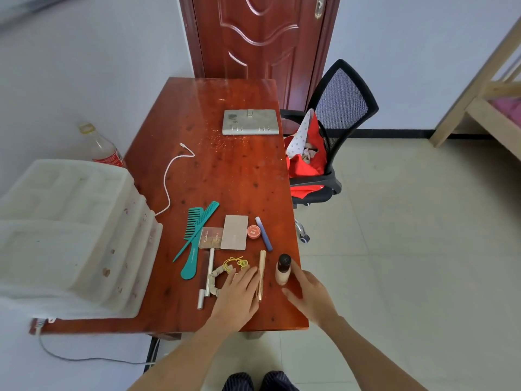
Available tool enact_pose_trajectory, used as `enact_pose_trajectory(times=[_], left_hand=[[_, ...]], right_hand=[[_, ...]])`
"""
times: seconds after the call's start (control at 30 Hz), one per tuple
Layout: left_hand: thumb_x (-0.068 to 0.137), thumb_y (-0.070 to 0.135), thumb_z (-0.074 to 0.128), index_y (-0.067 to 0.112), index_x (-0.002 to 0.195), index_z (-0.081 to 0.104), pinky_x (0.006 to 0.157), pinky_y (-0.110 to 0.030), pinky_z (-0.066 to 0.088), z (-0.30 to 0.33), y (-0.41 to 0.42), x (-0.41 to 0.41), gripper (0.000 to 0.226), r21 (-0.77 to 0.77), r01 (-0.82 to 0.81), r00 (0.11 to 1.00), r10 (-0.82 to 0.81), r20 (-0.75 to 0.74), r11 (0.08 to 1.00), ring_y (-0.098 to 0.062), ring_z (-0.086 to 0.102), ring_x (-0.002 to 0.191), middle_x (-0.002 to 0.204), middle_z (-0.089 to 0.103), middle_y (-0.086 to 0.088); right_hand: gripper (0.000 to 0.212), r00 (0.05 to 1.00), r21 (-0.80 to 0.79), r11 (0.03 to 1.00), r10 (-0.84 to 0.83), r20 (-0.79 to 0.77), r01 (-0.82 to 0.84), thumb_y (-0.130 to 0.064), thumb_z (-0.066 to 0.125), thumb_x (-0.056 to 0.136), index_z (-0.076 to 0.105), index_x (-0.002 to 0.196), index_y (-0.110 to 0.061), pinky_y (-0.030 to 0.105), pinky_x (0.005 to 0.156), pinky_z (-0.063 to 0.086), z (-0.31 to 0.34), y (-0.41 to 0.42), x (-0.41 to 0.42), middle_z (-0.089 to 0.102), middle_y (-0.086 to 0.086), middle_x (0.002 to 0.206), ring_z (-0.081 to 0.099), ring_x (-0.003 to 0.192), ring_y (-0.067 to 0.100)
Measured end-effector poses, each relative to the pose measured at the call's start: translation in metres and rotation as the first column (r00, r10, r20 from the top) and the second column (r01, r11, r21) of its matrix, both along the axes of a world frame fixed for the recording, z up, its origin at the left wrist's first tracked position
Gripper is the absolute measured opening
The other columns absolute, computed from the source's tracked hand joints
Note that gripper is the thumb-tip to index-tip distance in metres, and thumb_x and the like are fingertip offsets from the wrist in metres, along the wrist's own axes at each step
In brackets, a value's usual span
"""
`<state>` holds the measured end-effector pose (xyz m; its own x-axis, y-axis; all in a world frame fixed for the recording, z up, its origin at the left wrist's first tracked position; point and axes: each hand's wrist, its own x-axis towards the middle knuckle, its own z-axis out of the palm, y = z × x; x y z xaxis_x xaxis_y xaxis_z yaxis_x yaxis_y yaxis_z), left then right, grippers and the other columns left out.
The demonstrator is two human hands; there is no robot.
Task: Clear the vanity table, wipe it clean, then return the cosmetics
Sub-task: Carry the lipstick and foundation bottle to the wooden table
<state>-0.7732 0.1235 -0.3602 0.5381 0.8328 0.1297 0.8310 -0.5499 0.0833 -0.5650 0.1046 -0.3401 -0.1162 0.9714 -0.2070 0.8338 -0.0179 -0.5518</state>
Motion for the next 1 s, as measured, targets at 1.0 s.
enact_pose_trajectory(times=[1.0], left_hand=[[0.06,0.044,0.079,0.016,0.109,0.069,0.093,-0.056,0.043,0.013,0.018,-0.018,0.057,0.059,-0.13,0.986,0.136,-0.101,0.99,-0.022,0.062,0.109,0.112,0.068,-0.003]], right_hand=[[0.06,0.96,0.26,0.959,0.039,0.279,-0.114,-0.039,0.066,0.071,0.05,0.125,-0.022,0.037,0.091,0.048,-0.013,0.027,-0.034,0.064,-0.001,0.119,0.06,0.111,0.025]])
